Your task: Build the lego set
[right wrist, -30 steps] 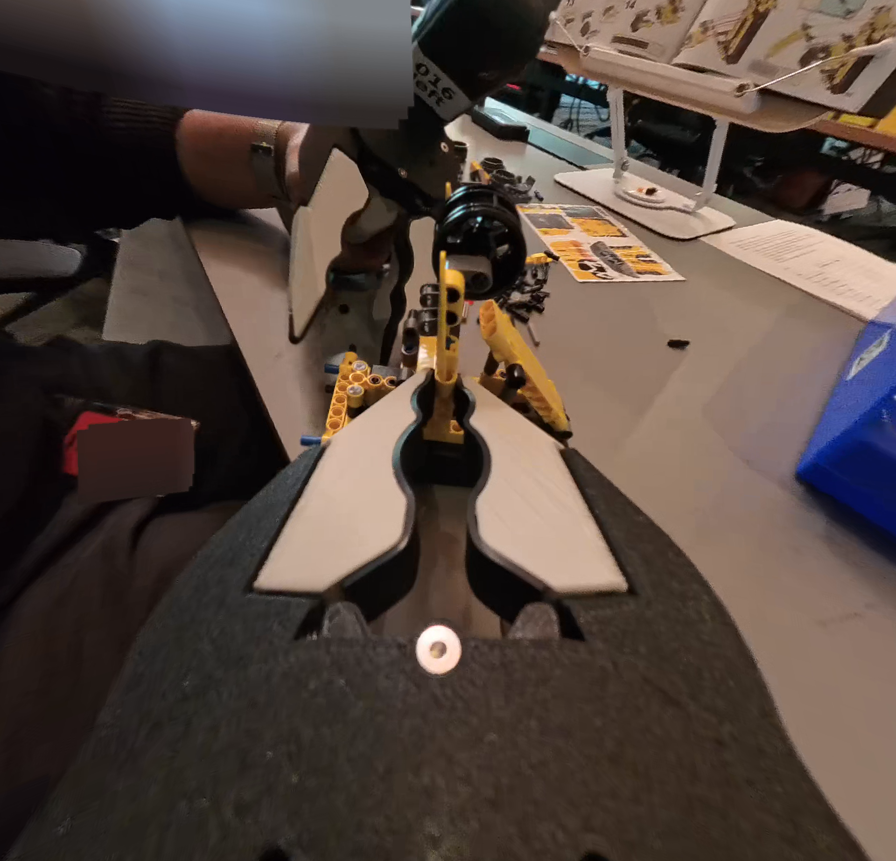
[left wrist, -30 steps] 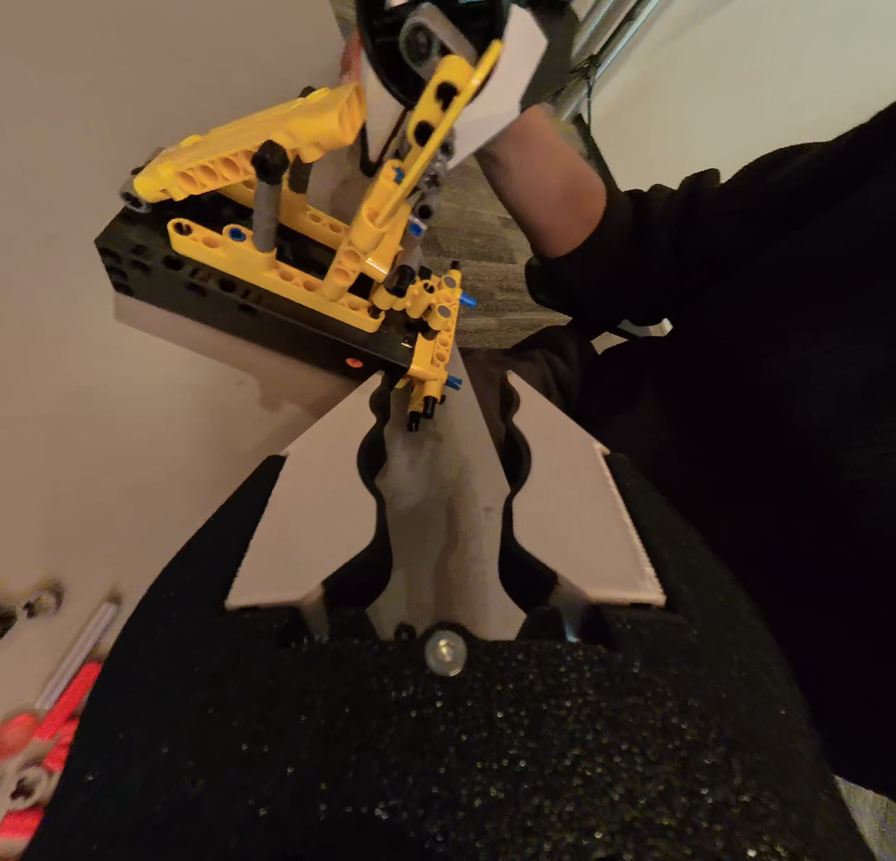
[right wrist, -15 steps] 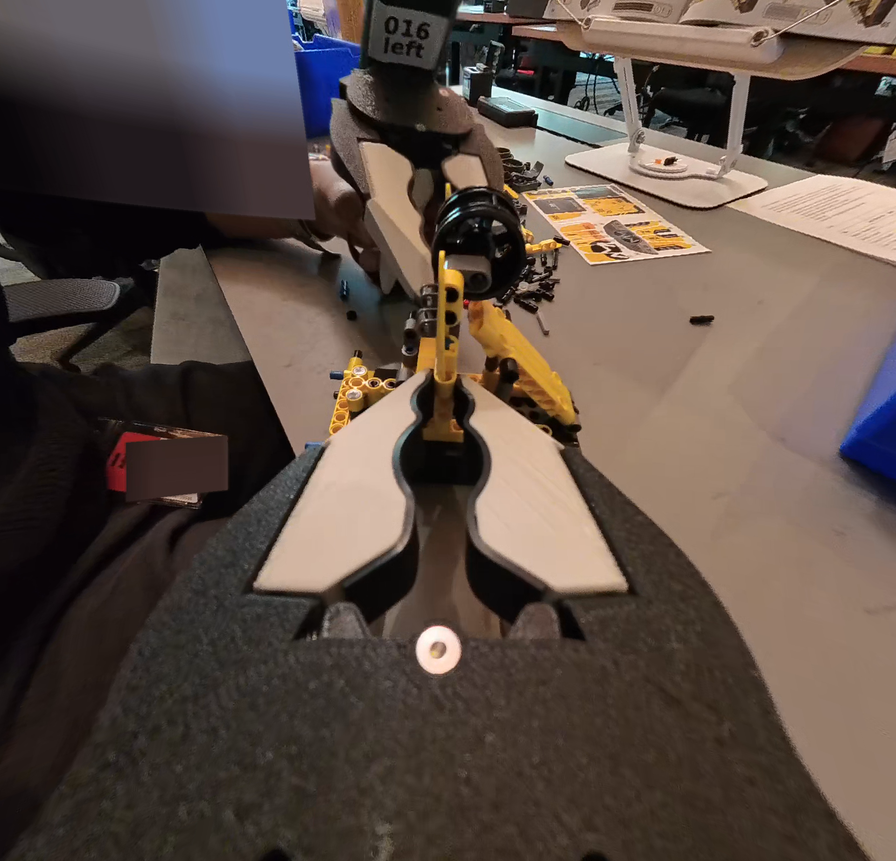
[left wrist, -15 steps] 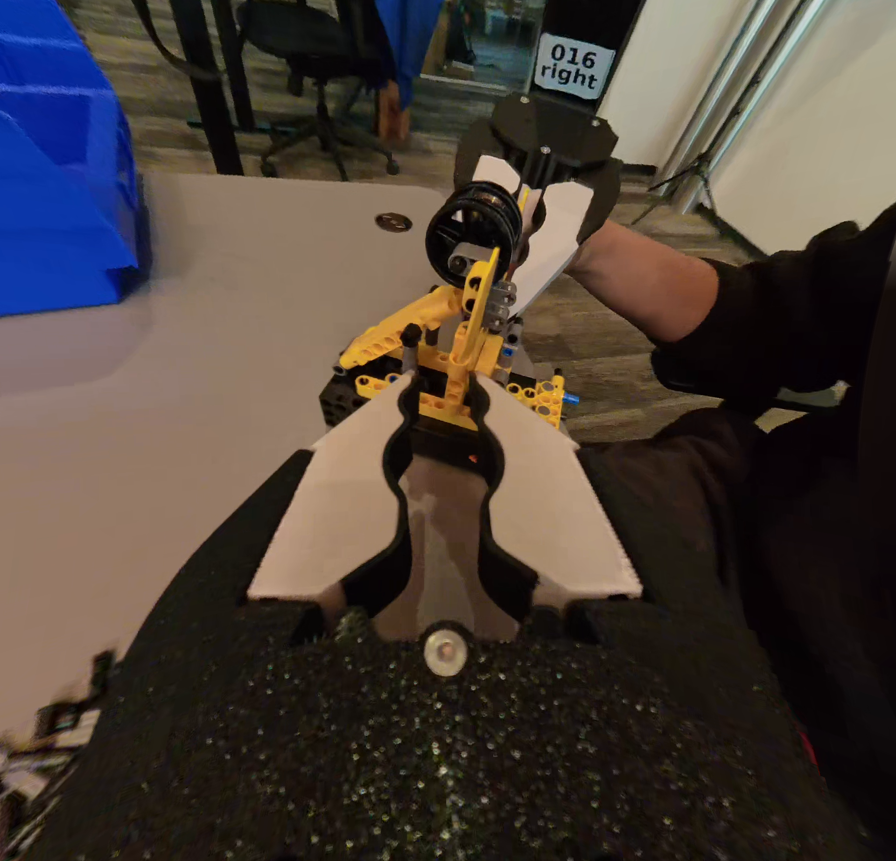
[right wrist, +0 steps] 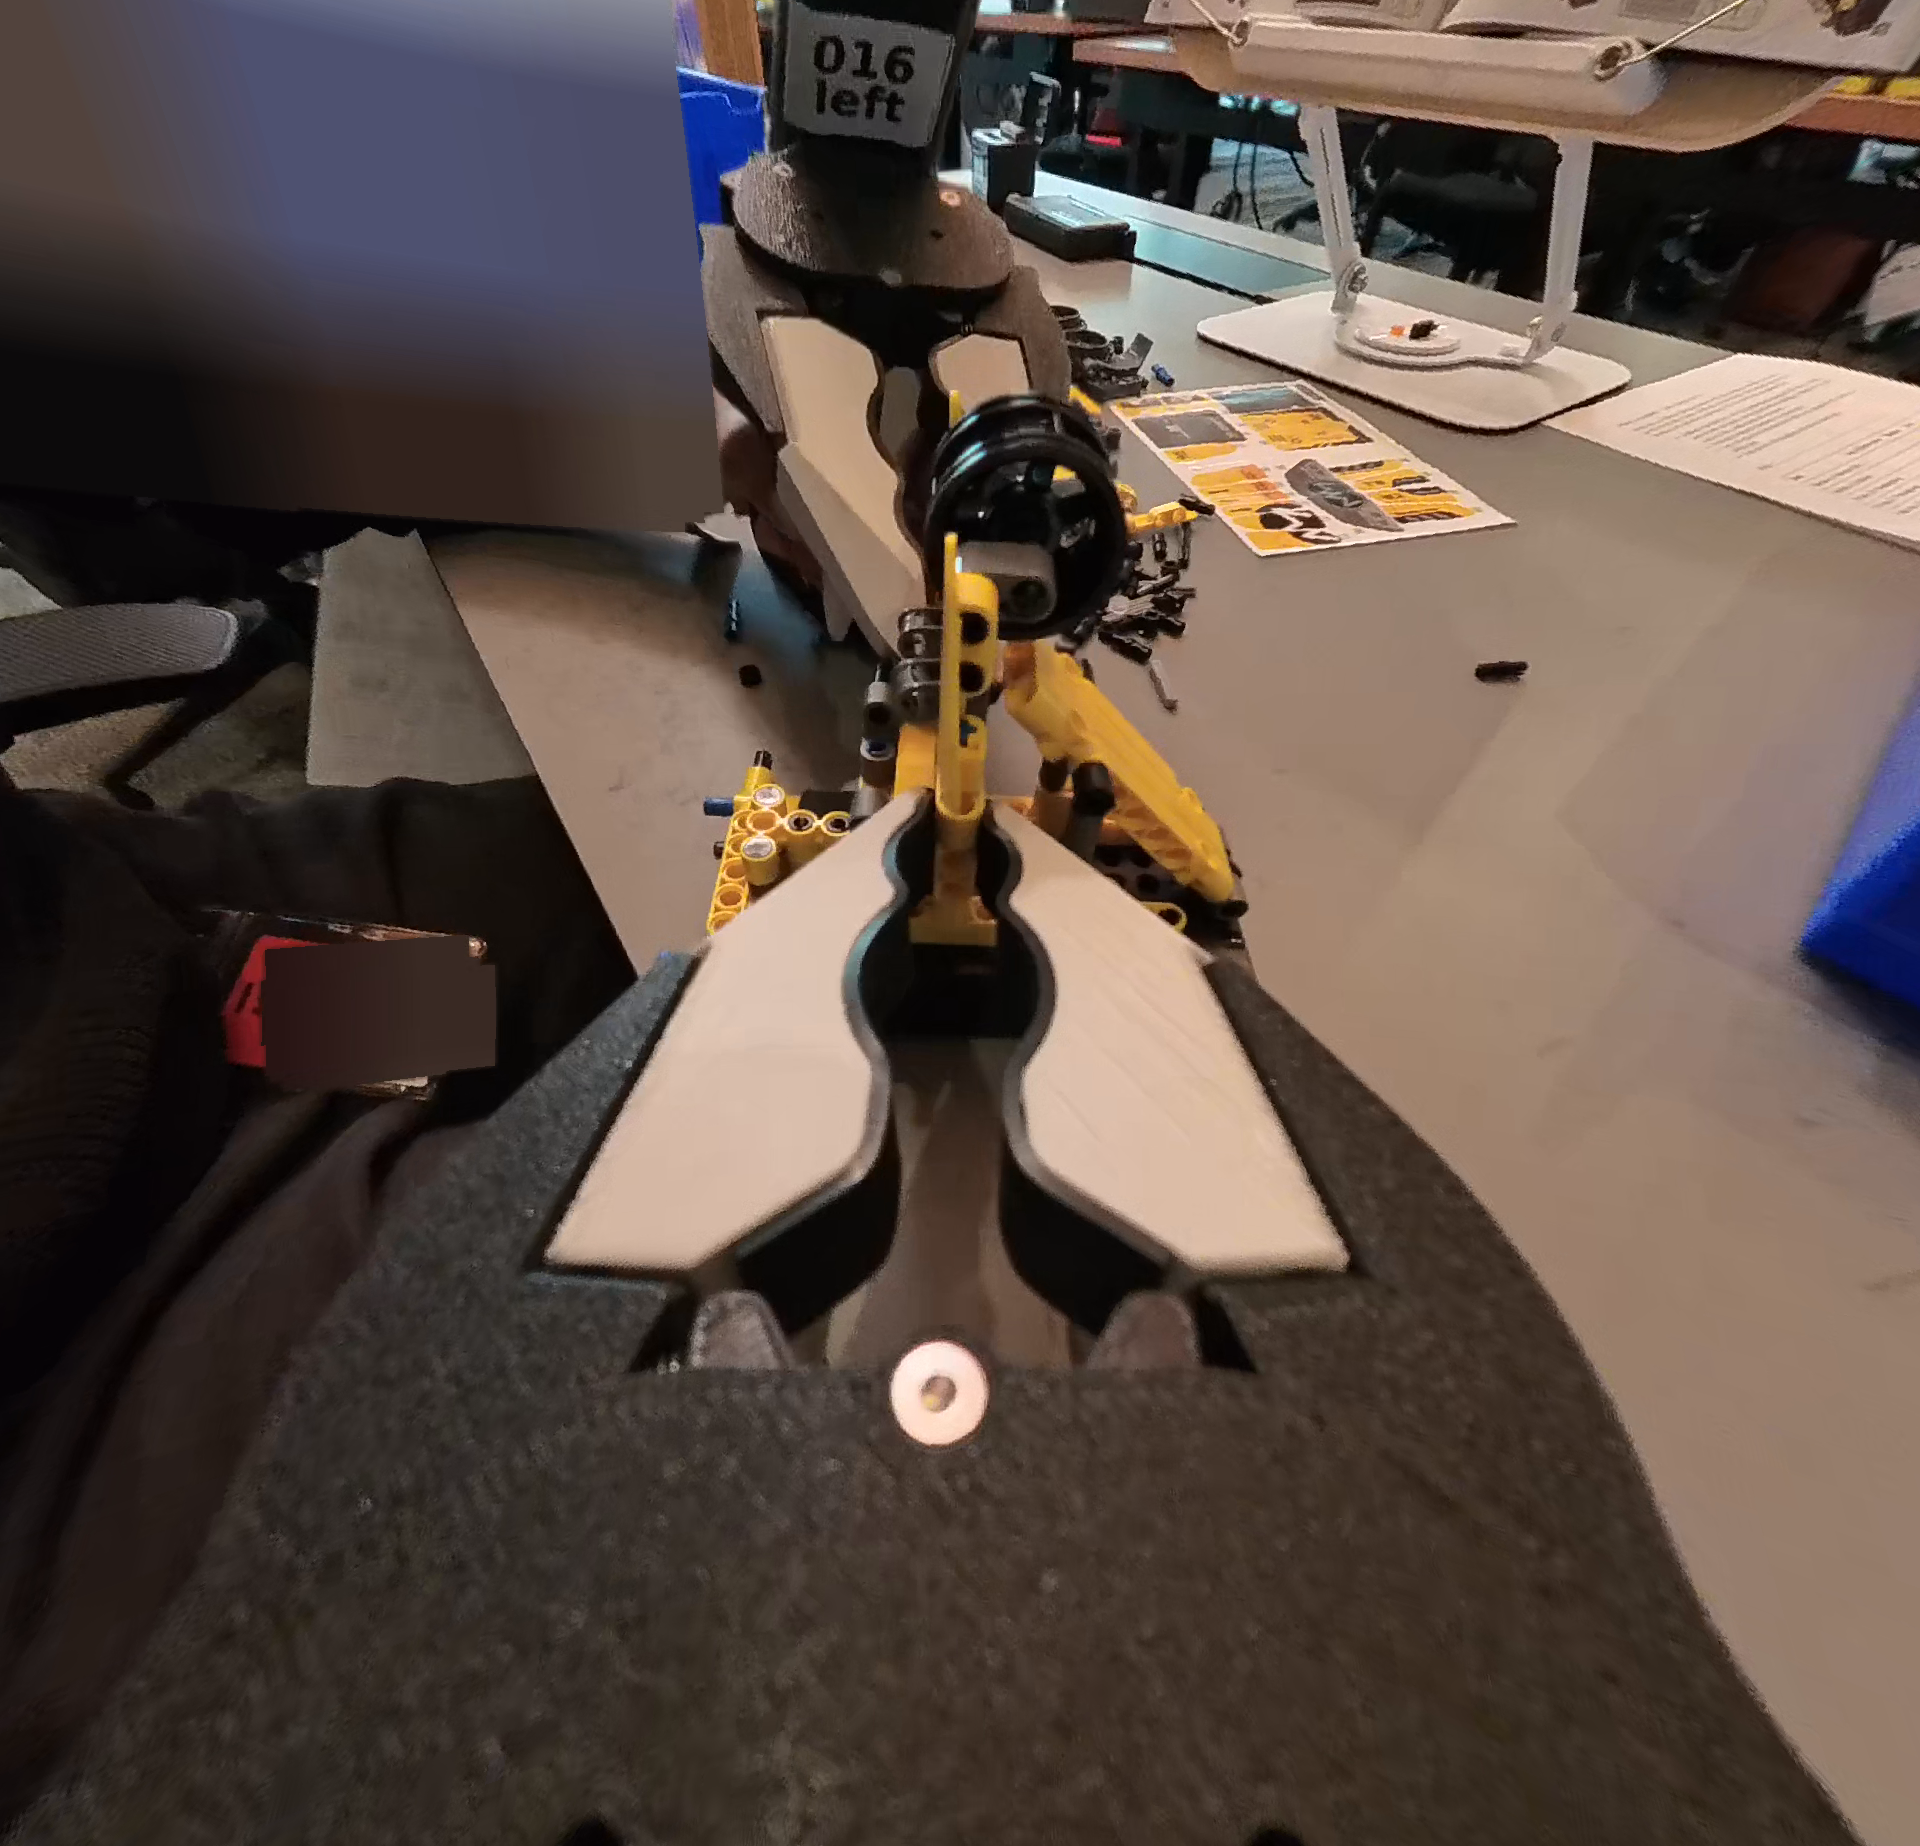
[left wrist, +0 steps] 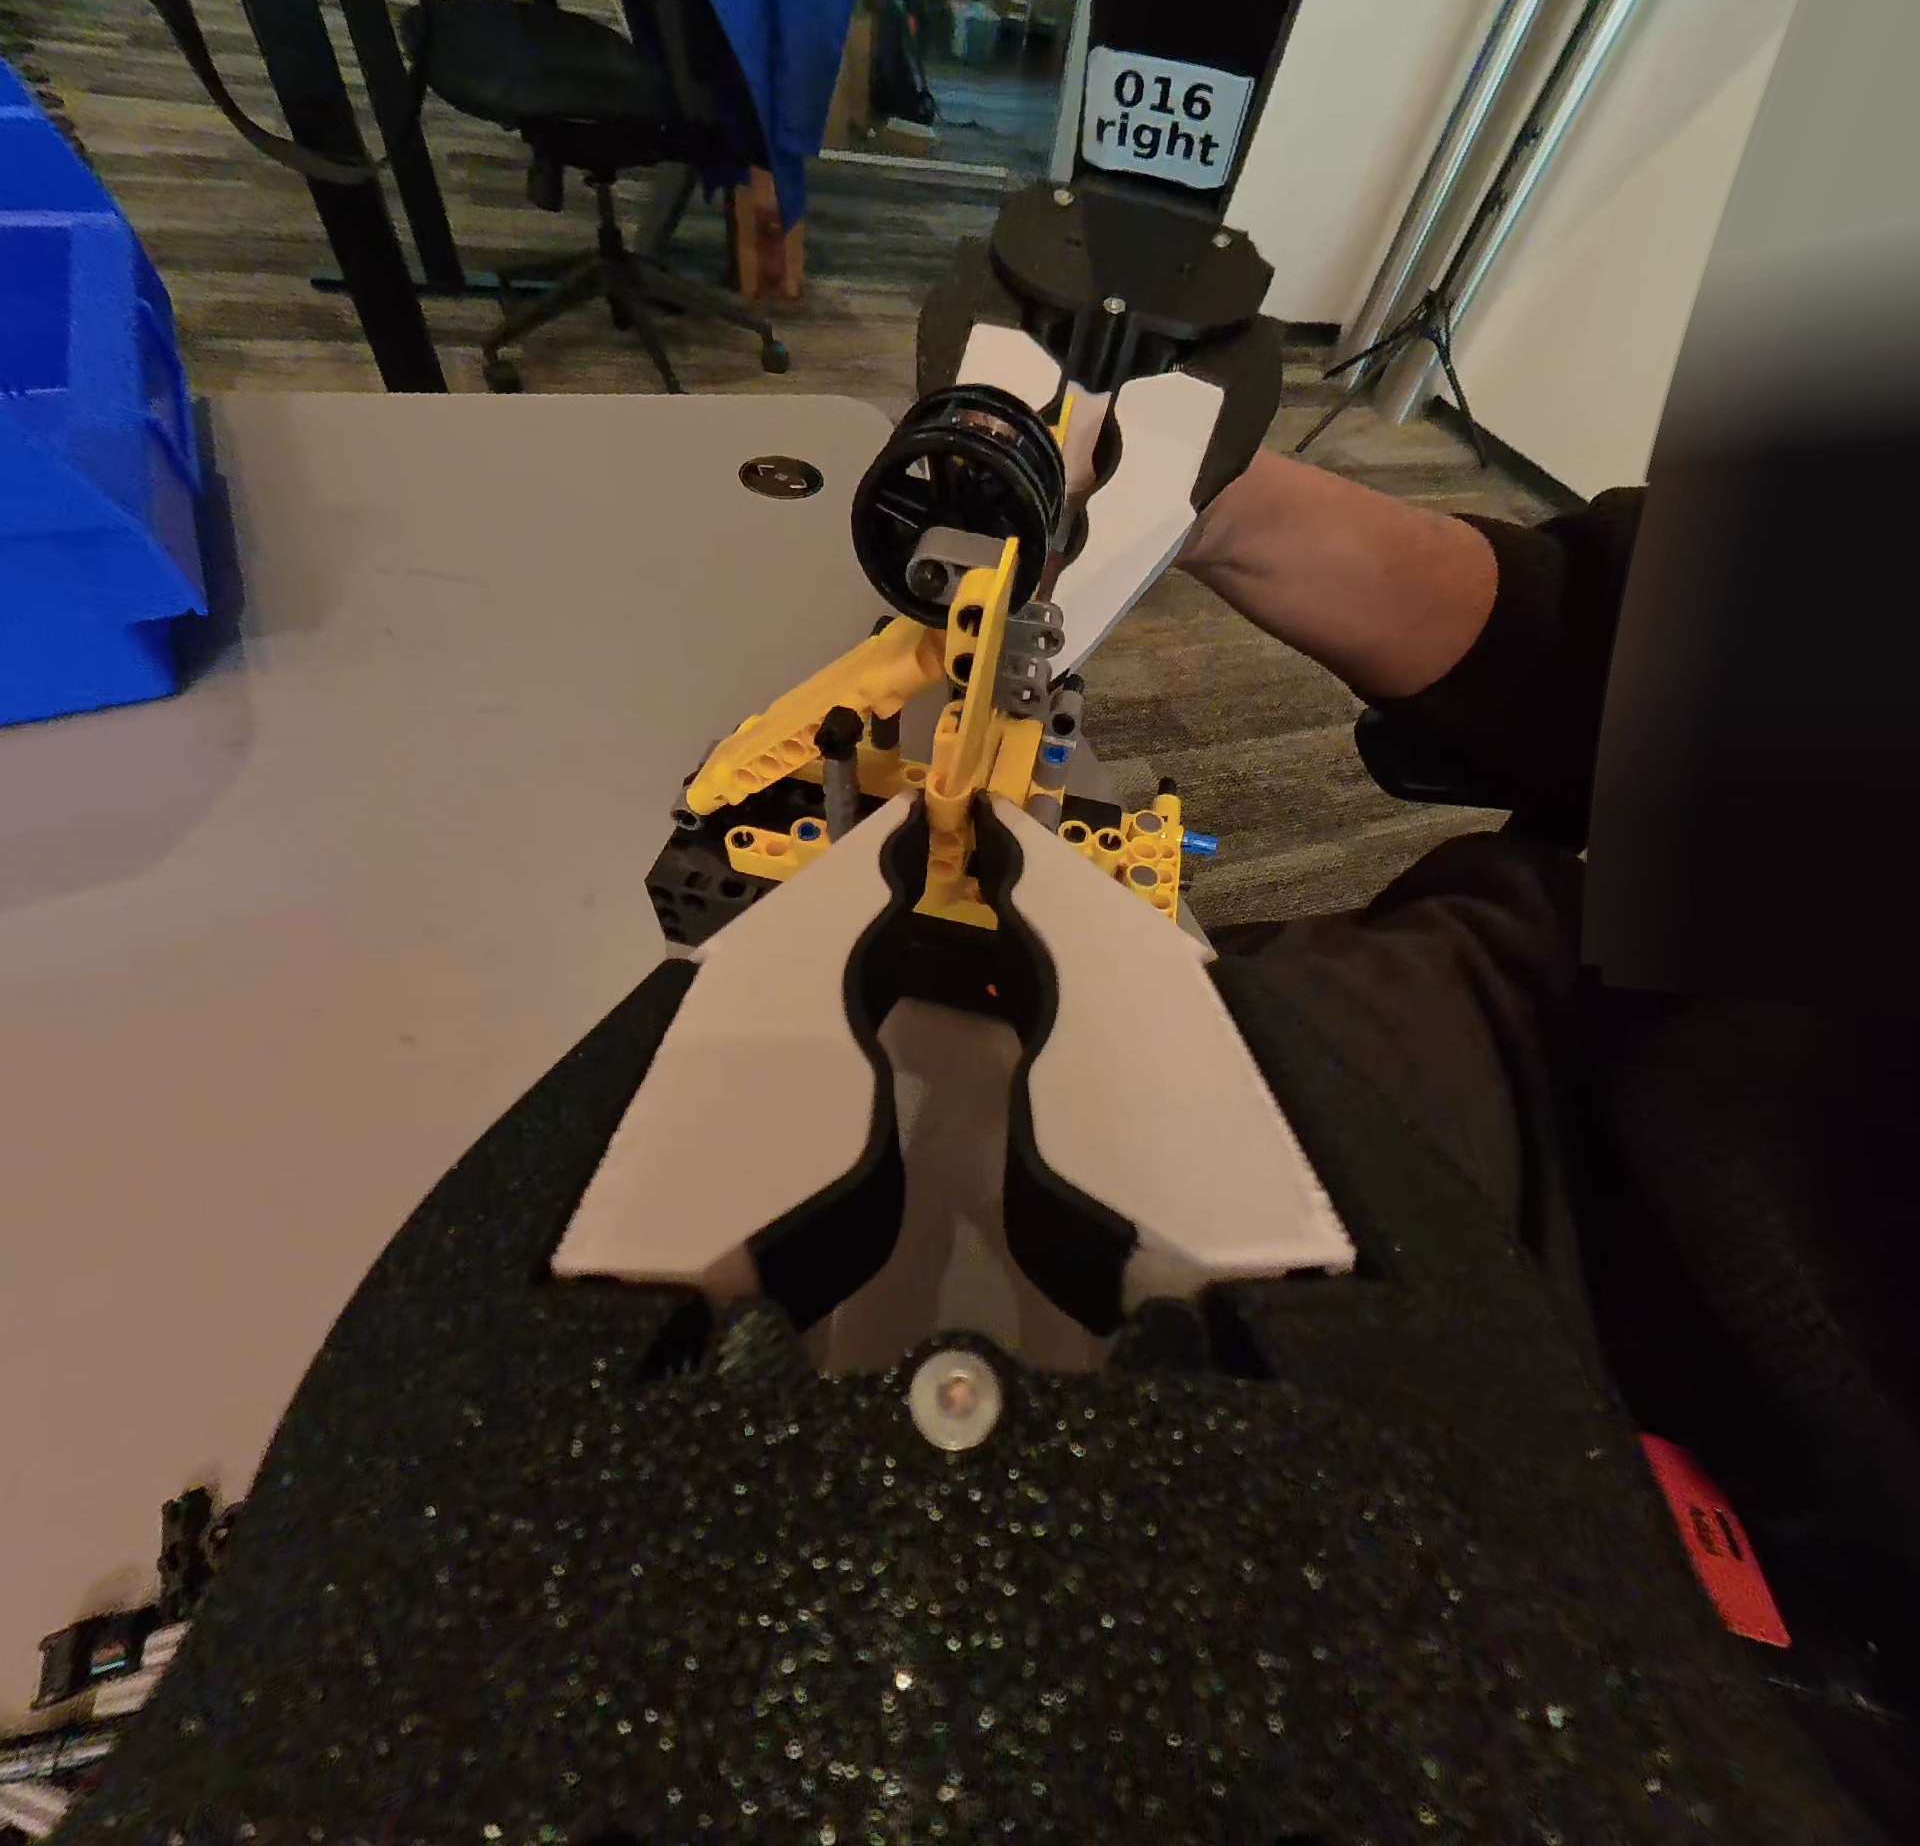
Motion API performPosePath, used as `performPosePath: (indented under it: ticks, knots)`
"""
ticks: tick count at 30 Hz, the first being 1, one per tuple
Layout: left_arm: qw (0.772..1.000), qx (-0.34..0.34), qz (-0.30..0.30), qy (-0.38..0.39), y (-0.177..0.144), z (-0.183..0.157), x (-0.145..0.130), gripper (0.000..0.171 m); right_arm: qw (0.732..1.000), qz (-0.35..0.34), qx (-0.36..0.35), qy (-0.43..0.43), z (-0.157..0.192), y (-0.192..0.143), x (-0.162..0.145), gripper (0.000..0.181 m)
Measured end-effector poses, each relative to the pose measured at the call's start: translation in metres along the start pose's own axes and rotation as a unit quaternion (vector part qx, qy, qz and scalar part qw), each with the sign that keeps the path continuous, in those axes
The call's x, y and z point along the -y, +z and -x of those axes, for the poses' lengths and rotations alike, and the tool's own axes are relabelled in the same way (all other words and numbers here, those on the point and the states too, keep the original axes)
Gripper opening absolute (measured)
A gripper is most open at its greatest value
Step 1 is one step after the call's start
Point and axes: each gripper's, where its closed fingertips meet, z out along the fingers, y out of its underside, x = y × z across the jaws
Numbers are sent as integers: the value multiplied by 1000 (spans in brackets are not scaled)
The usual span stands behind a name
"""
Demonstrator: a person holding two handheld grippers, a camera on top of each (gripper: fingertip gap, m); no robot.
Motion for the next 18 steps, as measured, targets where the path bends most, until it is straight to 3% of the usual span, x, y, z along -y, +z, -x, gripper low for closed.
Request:
performPosePath:
  ticks: [14,18]
  knots:
    - [998,24,7,54,1,0,-3,10,993,64,-61,-80,1,-2,-1,6]
    - [999,11,8,36,1,1,-3,10,993,72,-63,-66,0,-2,-2,6]
